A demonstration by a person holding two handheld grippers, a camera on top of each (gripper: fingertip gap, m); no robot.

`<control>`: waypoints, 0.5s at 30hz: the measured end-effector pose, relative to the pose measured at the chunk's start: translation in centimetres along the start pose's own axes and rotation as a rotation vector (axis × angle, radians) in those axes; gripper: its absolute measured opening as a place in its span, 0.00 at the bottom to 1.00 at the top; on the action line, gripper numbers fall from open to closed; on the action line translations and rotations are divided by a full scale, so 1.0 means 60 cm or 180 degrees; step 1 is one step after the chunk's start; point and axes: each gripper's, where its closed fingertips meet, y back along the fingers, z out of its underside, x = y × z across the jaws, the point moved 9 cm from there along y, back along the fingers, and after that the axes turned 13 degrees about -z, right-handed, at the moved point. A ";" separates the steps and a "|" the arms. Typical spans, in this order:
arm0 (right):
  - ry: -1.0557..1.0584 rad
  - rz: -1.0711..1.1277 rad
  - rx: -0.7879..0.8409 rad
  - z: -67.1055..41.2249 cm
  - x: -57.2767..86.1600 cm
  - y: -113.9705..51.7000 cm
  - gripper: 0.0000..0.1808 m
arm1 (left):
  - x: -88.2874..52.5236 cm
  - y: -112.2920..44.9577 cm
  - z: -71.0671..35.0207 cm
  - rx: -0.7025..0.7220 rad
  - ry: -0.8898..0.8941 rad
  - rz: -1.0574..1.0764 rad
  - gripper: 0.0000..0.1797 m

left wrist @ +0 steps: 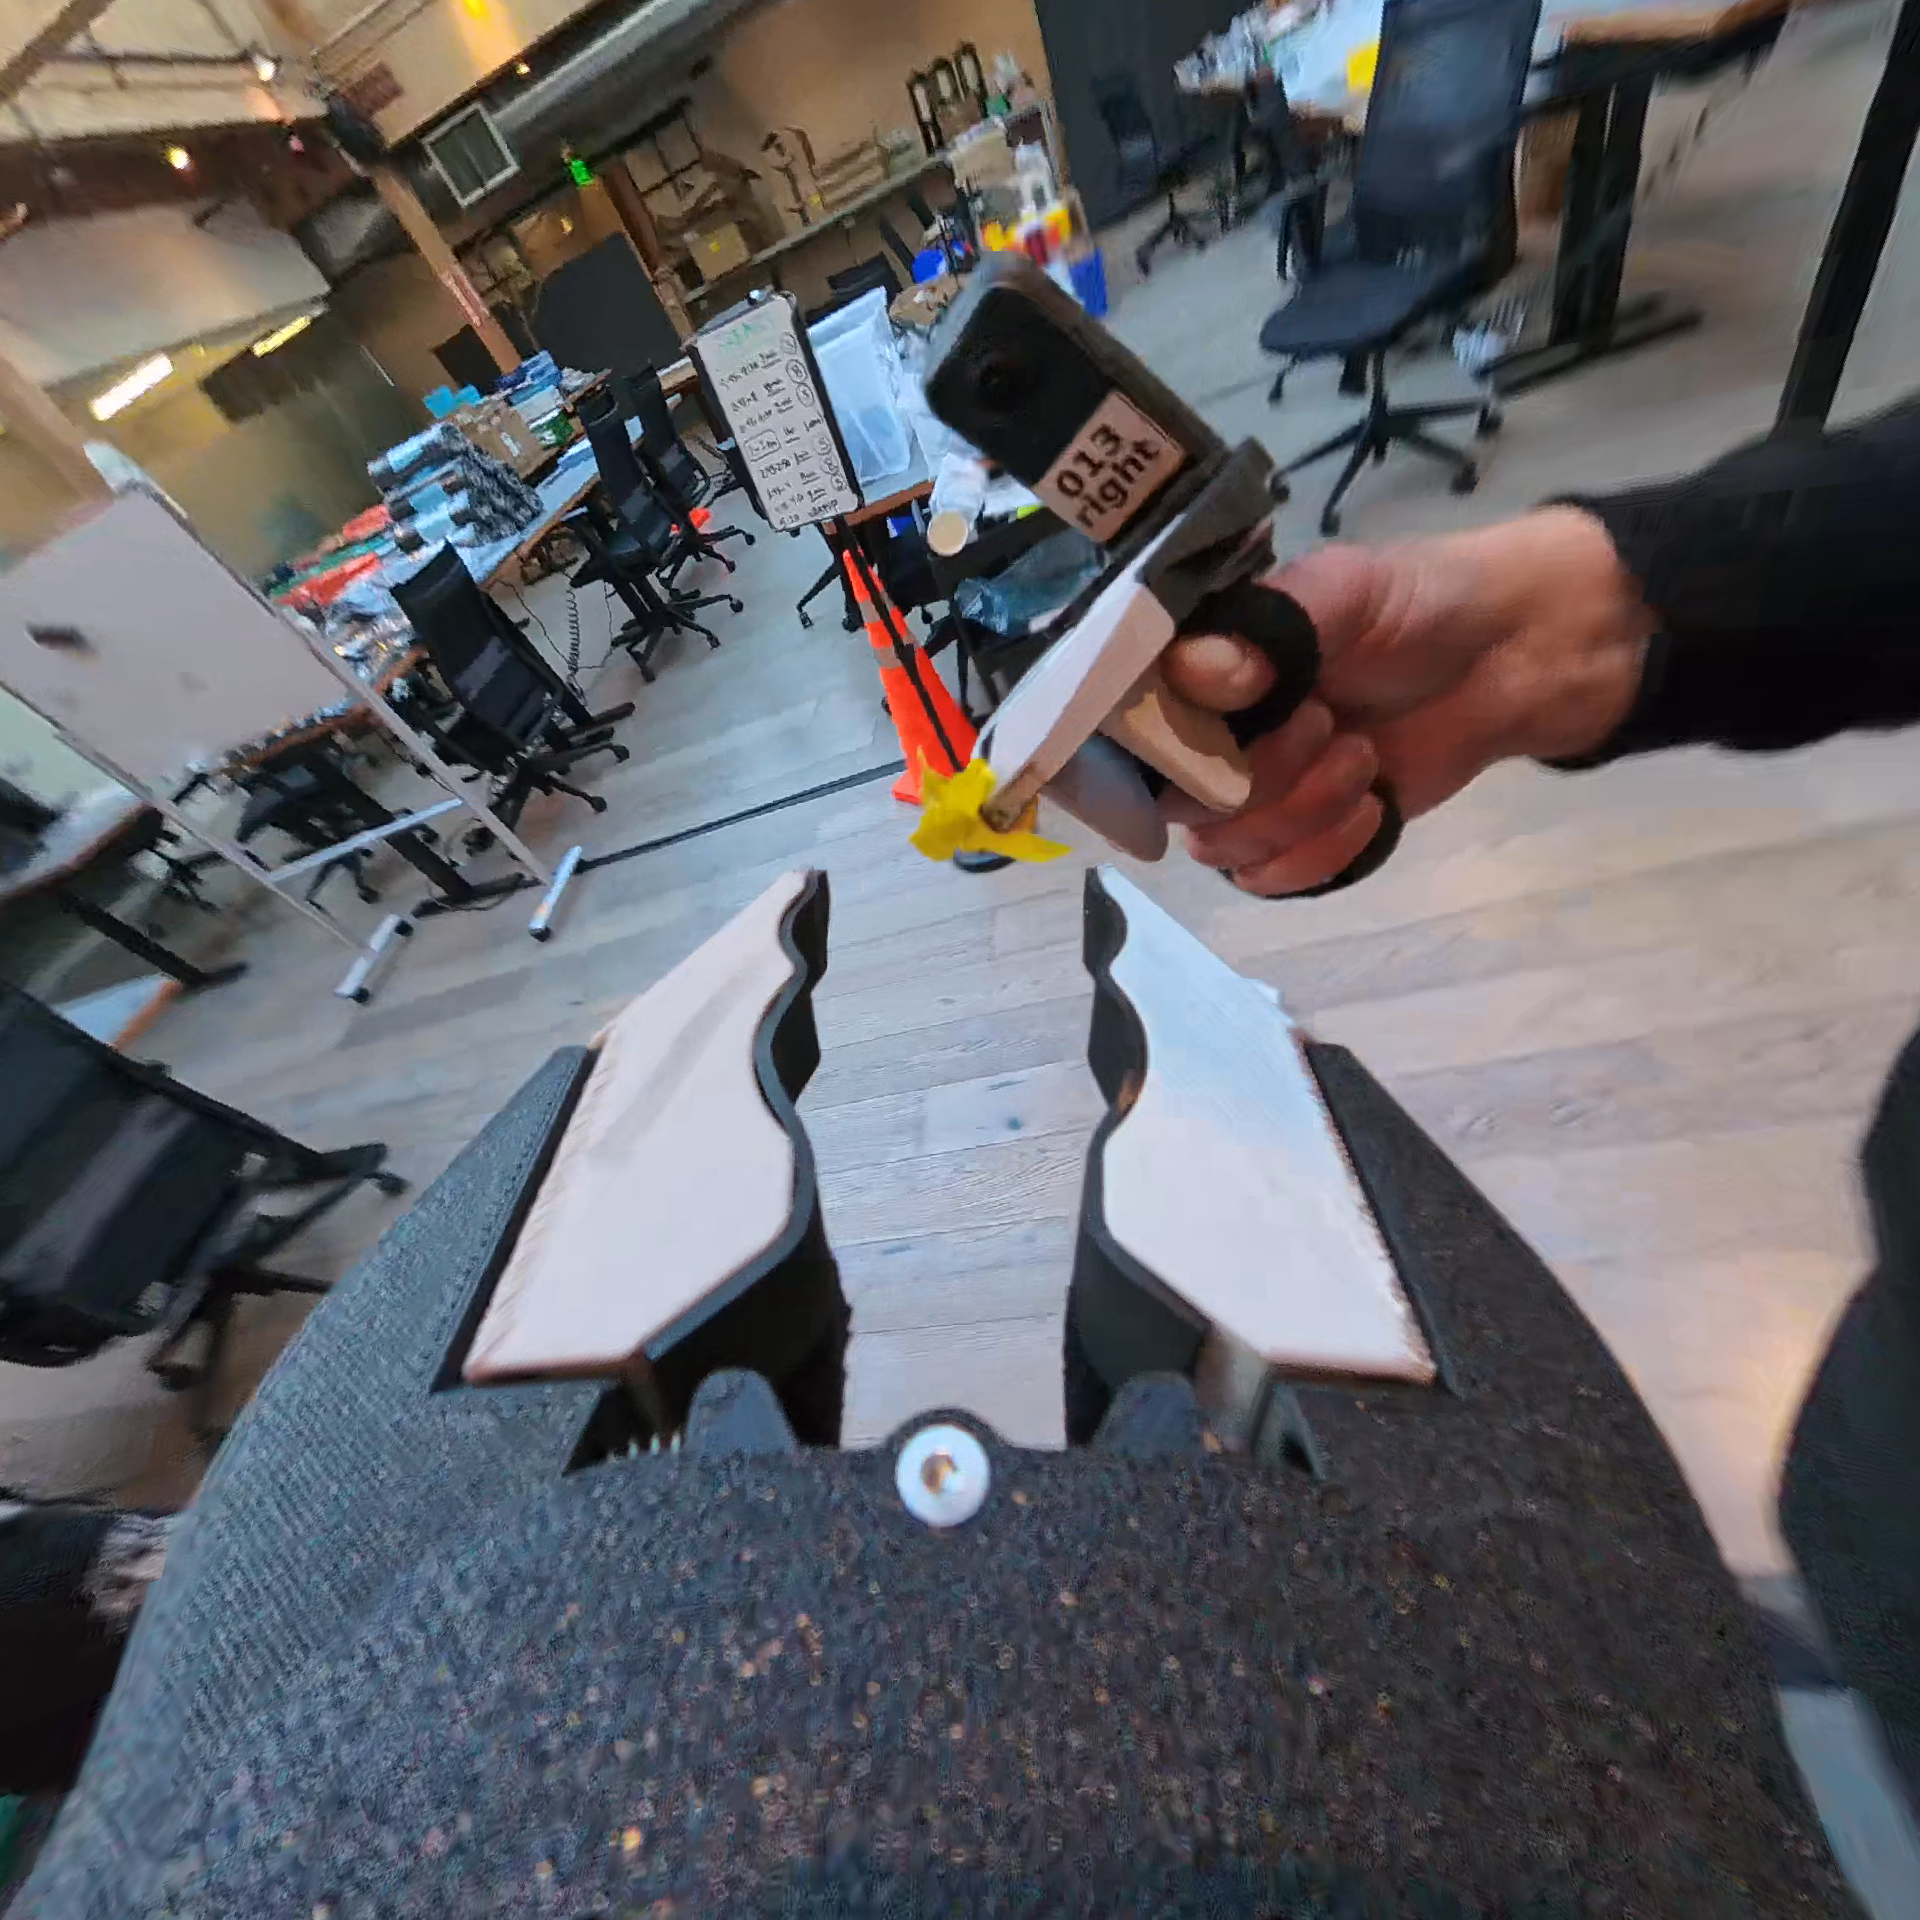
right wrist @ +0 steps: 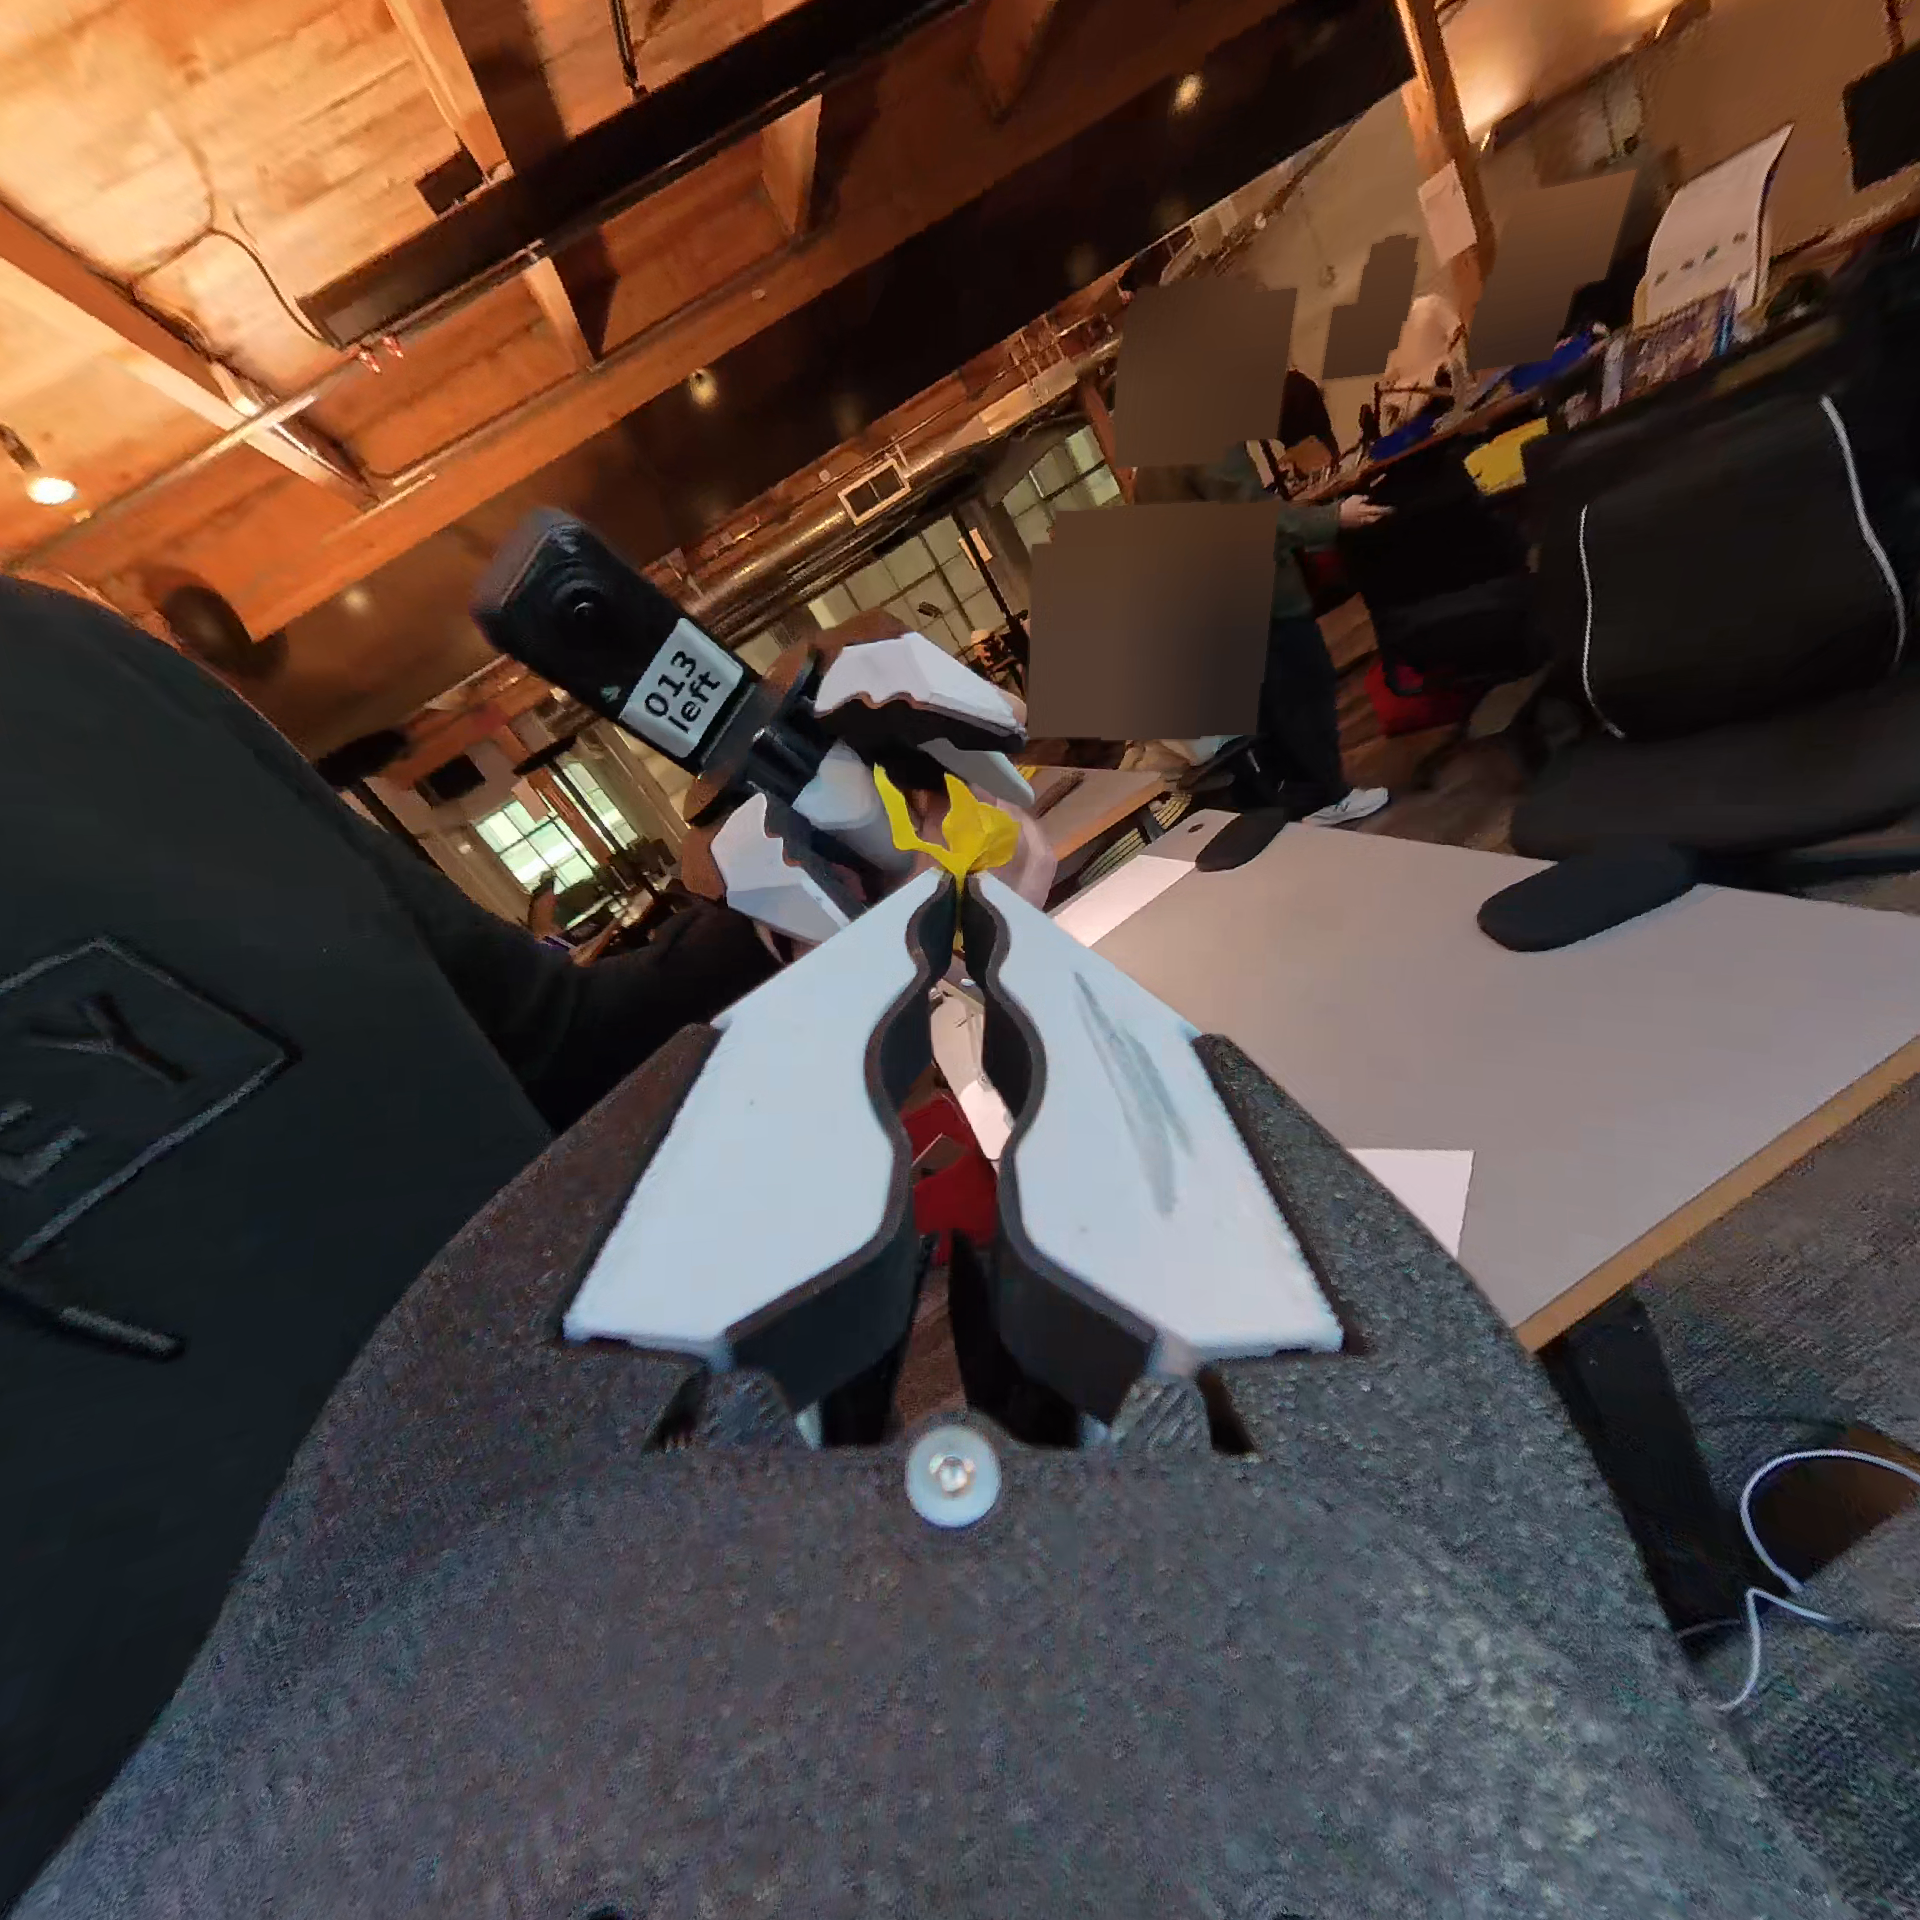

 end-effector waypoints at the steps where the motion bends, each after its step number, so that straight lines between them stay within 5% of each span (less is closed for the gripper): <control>1: -0.0084 0.0007 0.0008 0.000 0.012 0.005 0.00 | -0.001 -0.019 0.005 -0.0028 -0.0229 0.0033 0.24; 6: -0.0460 -0.0023 -0.0056 -0.016 0.074 0.043 0.00 | -0.025 -0.102 0.027 0.0088 -0.0514 0.0366 0.20; 8: -0.0535 0.0012 -0.0056 -0.029 0.095 0.052 0.00 | -0.044 -0.130 0.038 0.0247 -0.0533 0.0396 0.09; 15: -0.0697 0.0018 -0.0168 -0.082 0.163 0.101 0.00 | -0.100 -0.213 0.053 0.0355 -0.0499 0.0827 0.06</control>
